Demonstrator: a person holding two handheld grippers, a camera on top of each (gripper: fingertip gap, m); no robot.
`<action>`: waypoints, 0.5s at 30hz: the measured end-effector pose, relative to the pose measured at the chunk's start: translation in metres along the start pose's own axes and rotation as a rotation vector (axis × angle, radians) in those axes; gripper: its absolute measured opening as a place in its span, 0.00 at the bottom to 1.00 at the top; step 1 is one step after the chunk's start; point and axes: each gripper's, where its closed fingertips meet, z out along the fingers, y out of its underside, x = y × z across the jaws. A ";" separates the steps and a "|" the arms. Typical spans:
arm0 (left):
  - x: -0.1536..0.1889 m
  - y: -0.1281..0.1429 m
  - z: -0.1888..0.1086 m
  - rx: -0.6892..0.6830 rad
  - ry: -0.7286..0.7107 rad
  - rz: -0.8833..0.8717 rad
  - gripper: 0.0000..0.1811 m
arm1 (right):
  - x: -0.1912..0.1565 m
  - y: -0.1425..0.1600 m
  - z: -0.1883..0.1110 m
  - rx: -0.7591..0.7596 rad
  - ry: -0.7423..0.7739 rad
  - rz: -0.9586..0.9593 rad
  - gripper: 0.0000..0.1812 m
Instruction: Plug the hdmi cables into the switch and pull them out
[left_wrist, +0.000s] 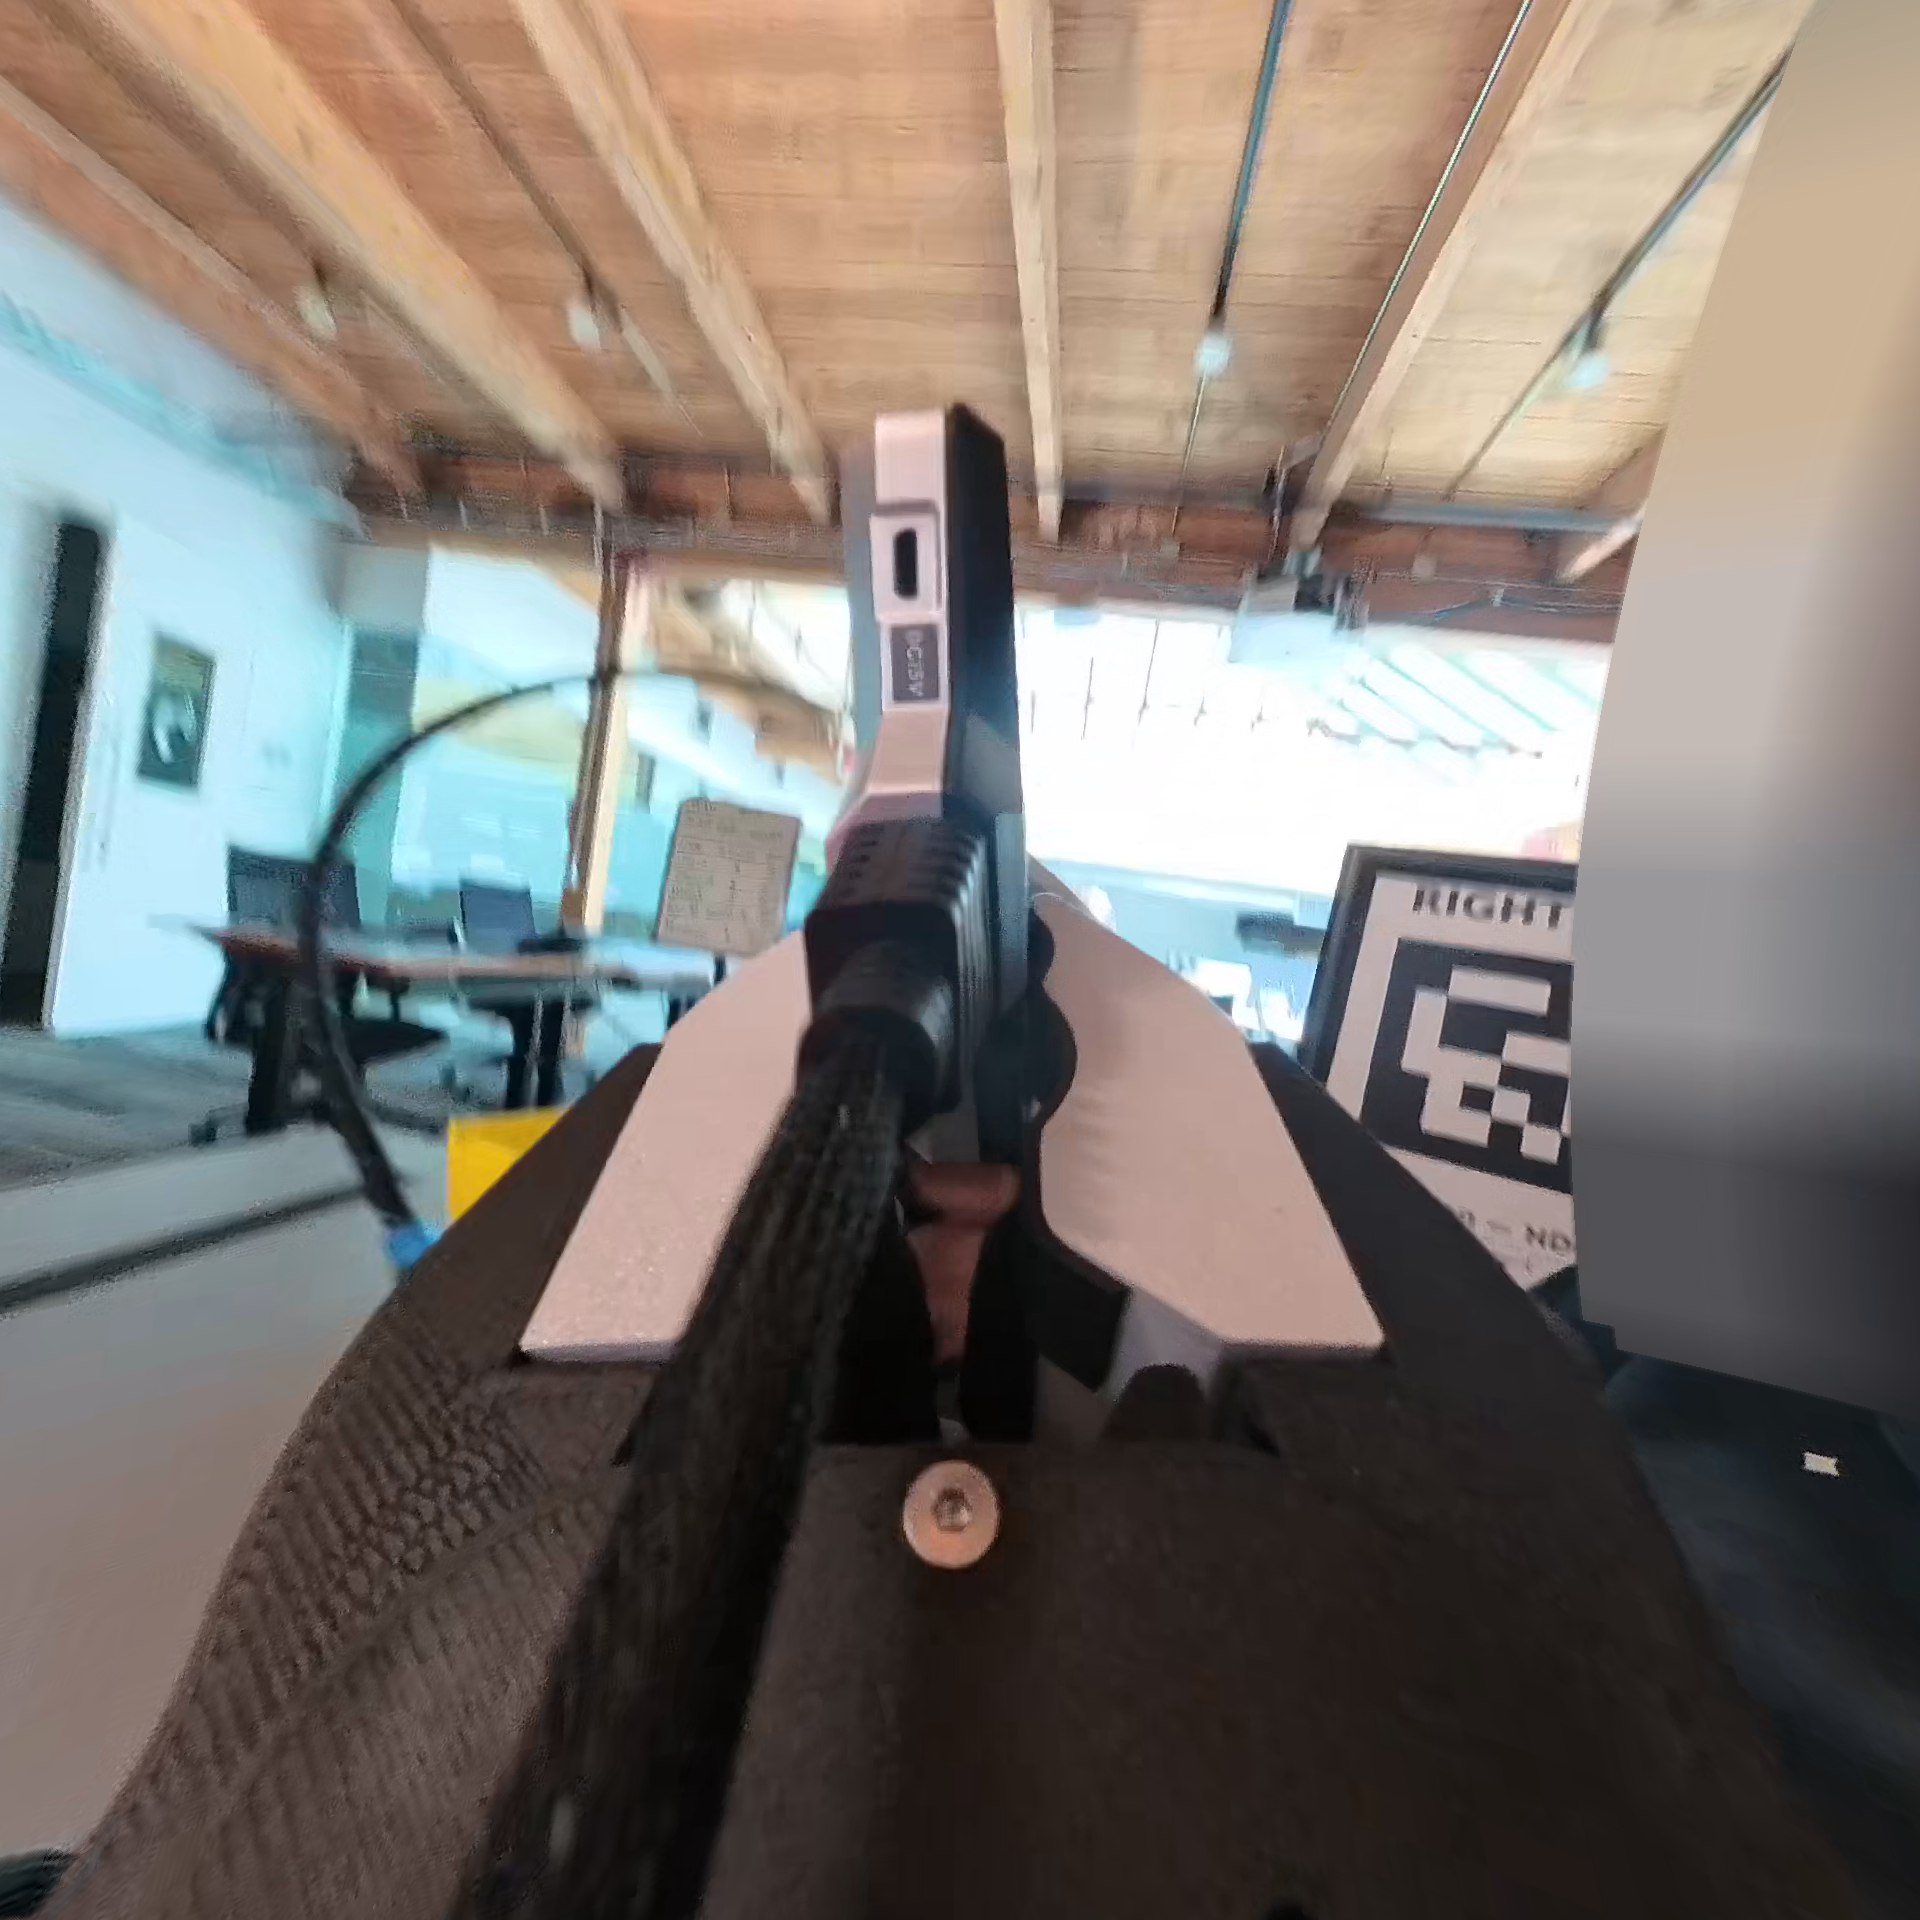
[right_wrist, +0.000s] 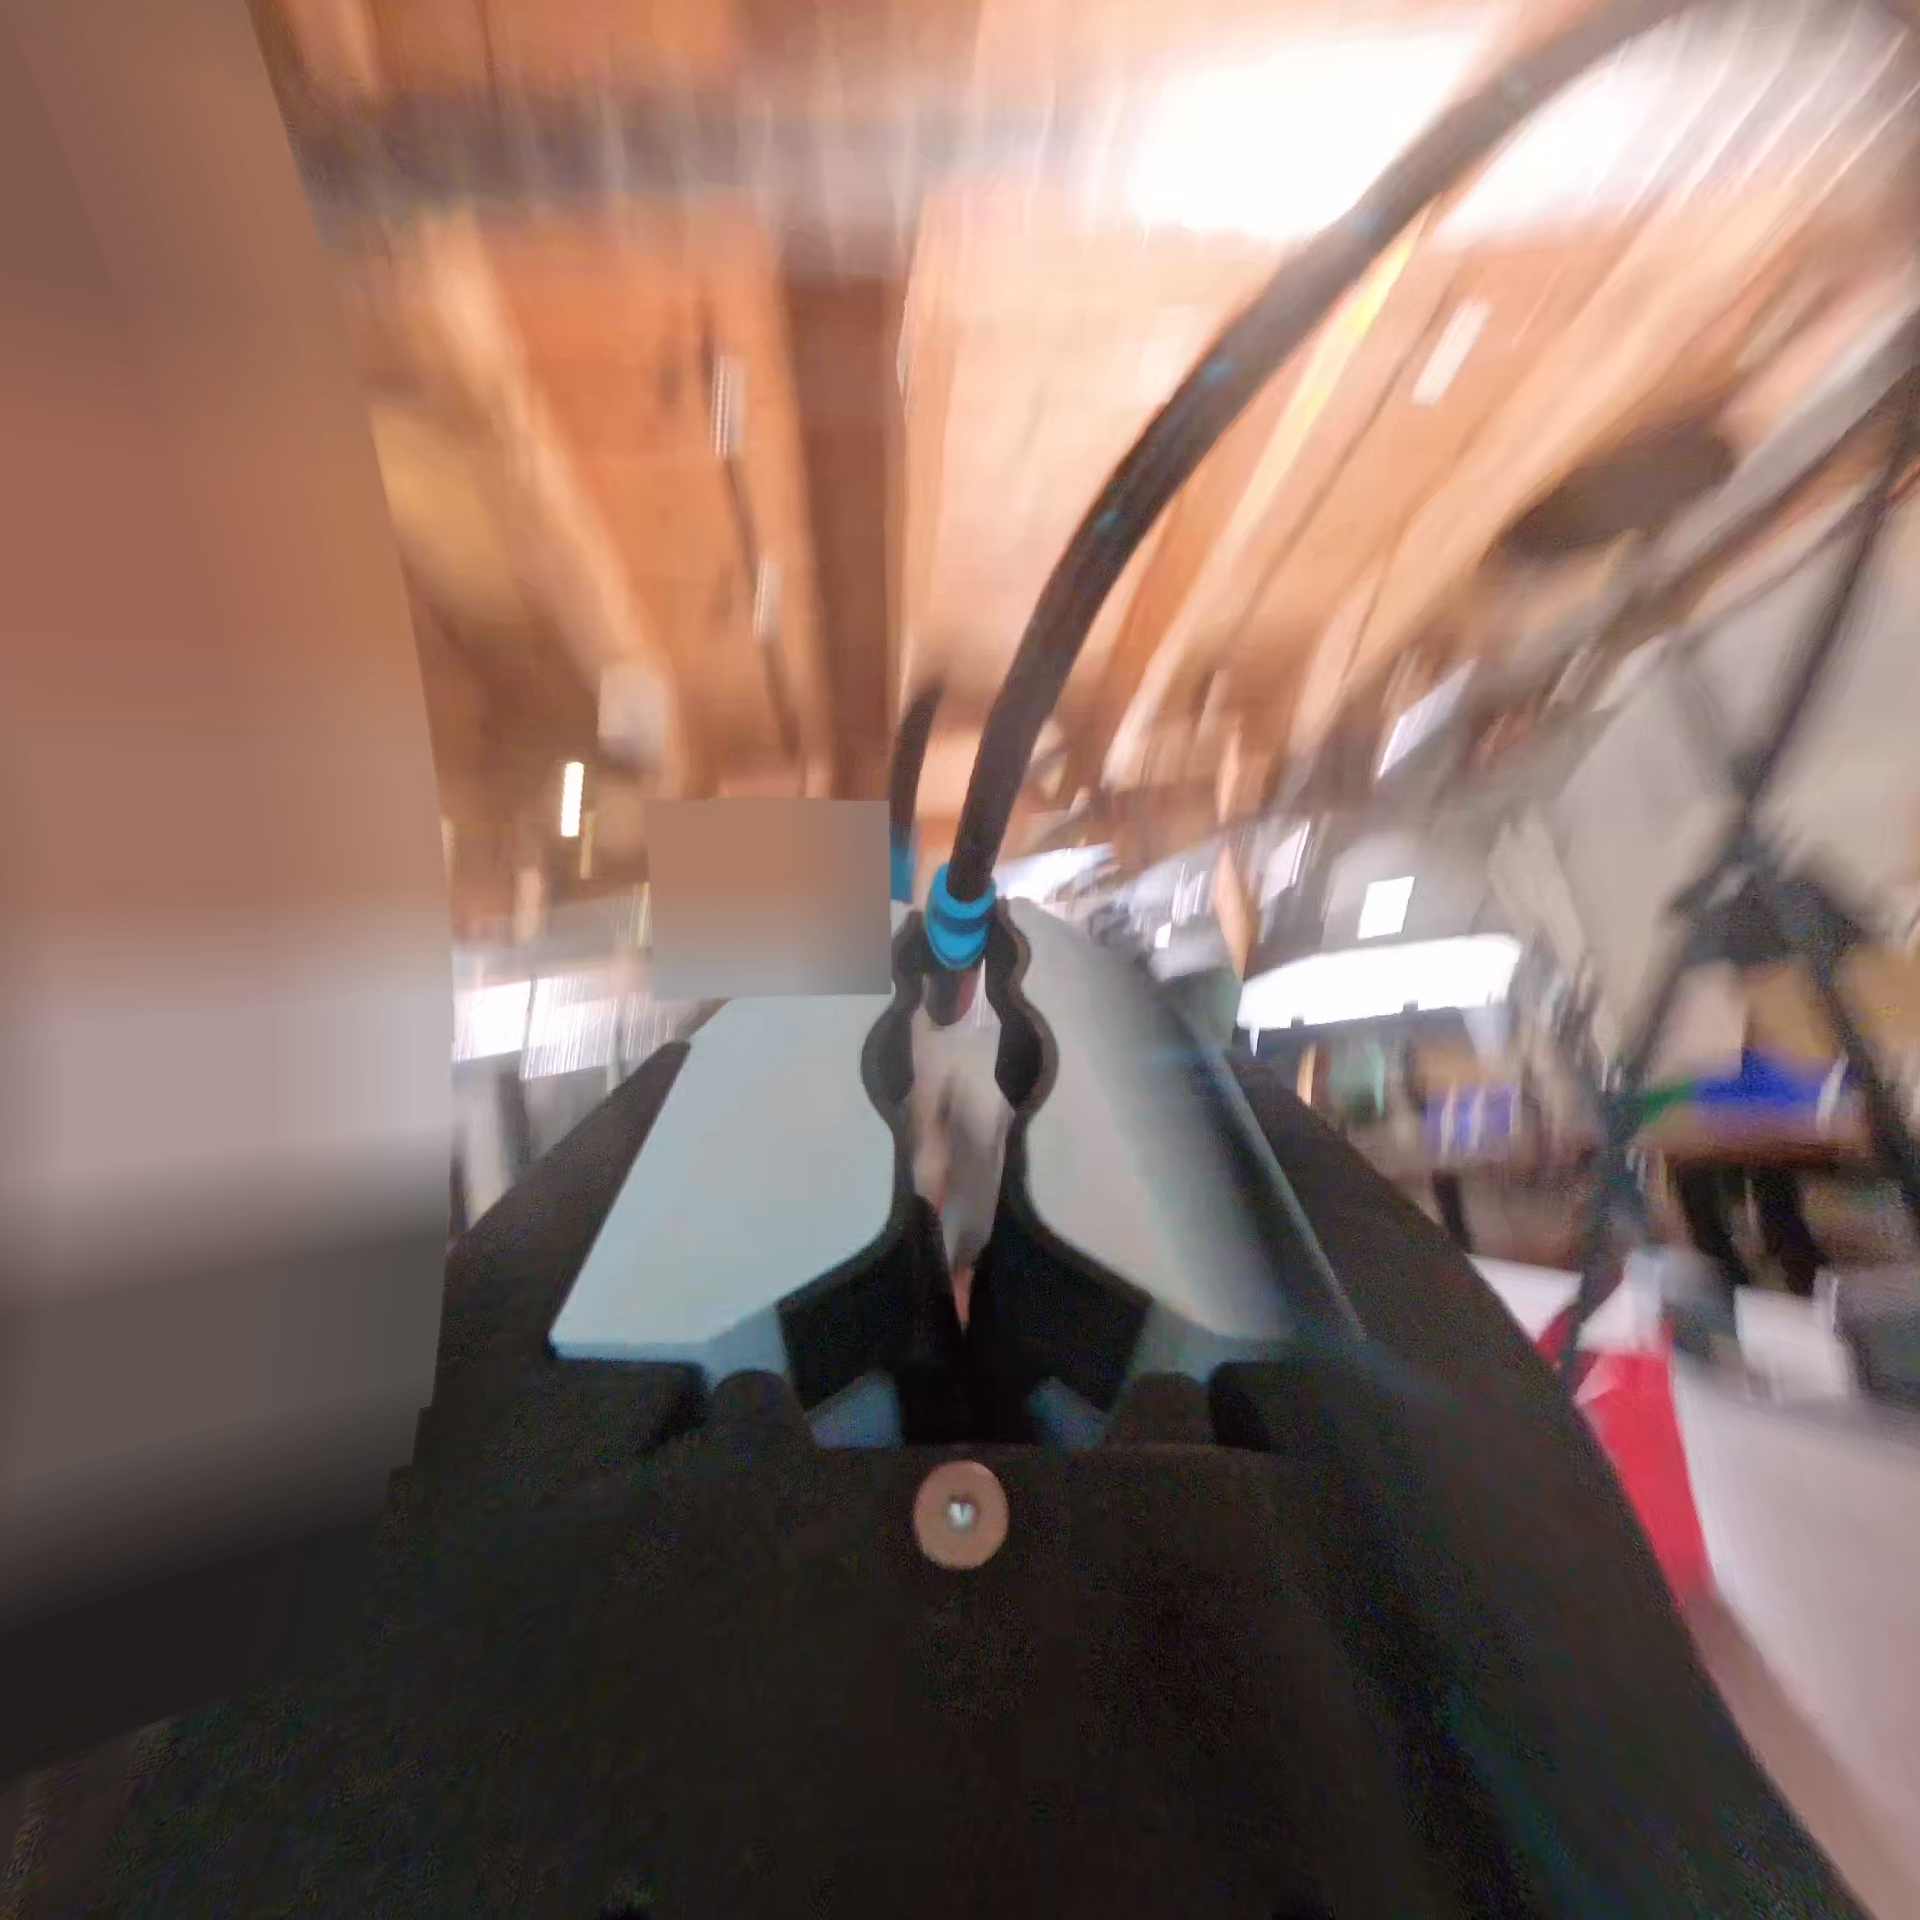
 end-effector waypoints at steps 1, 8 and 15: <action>-0.004 -0.008 -0.008 0.013 -0.016 0.029 0.11 | 0.014 -0.045 -0.013 0.140 0.040 0.018 0.06; -0.001 -0.041 -0.009 0.089 -0.043 0.156 0.11 | 0.021 -0.039 -0.024 -0.337 0.008 0.041 0.06; -0.022 -0.039 -0.019 0.097 -0.136 0.158 0.11 | 0.004 0.073 -0.057 -1.042 -0.141 -0.042 0.07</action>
